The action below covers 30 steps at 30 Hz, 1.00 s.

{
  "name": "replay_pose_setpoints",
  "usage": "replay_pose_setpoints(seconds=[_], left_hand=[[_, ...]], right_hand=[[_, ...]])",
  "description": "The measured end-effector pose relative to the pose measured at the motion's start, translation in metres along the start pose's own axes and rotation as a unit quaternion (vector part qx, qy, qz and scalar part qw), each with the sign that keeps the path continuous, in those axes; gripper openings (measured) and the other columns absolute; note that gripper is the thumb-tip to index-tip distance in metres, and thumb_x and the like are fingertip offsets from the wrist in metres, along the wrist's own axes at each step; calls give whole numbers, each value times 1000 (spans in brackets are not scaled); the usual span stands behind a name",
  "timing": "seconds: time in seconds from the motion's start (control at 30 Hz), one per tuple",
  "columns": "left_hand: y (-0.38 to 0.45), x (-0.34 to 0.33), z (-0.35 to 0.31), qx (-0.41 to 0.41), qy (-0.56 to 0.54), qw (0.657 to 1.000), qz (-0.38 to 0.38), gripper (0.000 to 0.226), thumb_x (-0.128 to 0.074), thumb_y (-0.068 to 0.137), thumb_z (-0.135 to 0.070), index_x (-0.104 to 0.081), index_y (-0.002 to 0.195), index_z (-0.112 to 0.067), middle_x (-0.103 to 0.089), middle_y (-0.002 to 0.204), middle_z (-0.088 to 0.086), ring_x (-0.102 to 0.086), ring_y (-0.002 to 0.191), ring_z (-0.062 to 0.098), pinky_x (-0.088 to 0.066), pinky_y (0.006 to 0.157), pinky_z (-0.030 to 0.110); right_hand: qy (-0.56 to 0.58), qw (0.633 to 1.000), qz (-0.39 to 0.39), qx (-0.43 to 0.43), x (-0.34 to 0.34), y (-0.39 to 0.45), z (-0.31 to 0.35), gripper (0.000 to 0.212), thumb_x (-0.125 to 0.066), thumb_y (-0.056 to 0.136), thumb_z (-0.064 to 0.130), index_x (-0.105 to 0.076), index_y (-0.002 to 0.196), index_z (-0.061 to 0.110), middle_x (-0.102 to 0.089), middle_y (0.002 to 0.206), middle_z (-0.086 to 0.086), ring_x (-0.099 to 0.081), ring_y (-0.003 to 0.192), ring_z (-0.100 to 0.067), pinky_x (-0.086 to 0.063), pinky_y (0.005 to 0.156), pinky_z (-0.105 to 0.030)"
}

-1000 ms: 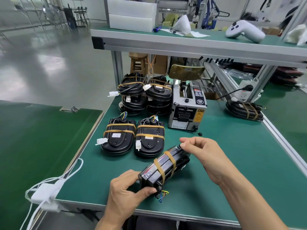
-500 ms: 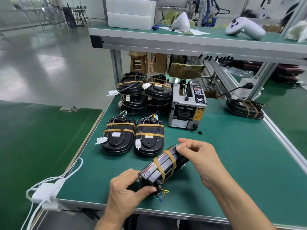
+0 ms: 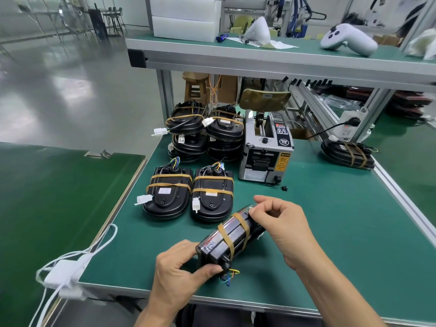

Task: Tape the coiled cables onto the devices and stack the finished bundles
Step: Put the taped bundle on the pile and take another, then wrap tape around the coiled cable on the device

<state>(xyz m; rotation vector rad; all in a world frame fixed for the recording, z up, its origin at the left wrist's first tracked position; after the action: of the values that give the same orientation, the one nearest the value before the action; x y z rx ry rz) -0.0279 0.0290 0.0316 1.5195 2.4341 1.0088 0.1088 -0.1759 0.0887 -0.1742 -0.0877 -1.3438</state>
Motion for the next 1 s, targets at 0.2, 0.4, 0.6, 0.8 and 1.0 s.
replay_pose_setpoints(seconds=[0.2,0.4,0.6,0.8,1.0], left_hand=[[0,0,1,-2,2,1000,-1,31,-87,85,-59,-82,103,-35,-73,83,-14,-66,68,19,-52,60,29],[-1,0,3,0,0,1000,-3,33,-87,85,-59,-83,106,-34,-75,84,-11,-68,68,22,-53,60,33],[0,0,2,0,2,1000,-2,31,-86,85,-60,-81,103,-35,-72,82,-17,-66,68,13,-50,63,22],[1,-1,2,-1,3,1000,-2,34,-85,84,-62,-81,104,-34,-70,81,-18,-64,67,12,-49,62,21],[0,-1,3,1,4,1000,-1,34,-86,83,-61,-81,103,-34,-71,81,-17,-66,67,14,-50,63,23]], right_hand=[[-28,1000,-6,13,0,0,2,16,-79,82,11,-78,69,19,-75,111,11,-71,106,-2,-53,102,-41],[-40,999,-20,-5,1,3,2,16,-82,79,13,-77,66,20,-77,105,10,-71,102,1,-55,99,-40],[2,1000,-13,-20,3,6,0,18,-87,78,9,-71,75,16,-78,105,6,-74,100,-12,-56,93,-31],[22,999,-3,-41,4,8,-3,19,-87,78,9,-71,74,17,-78,106,5,-74,100,-12,-51,82,-22],[47,997,-4,-64,3,10,-5,17,-86,79,6,-71,84,13,-78,104,-2,-67,82,-9,-52,67,-11]])
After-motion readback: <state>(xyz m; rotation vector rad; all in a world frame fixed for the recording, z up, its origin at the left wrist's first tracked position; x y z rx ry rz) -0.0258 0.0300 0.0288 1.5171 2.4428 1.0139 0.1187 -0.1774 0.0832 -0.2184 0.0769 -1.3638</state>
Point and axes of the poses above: each hand's wrist, its own y-axis towards the middle knuckle, its own x-axis out of the back of the hand, z = x × y, the point moved 5 cm from there along y, towards the middle knuckle
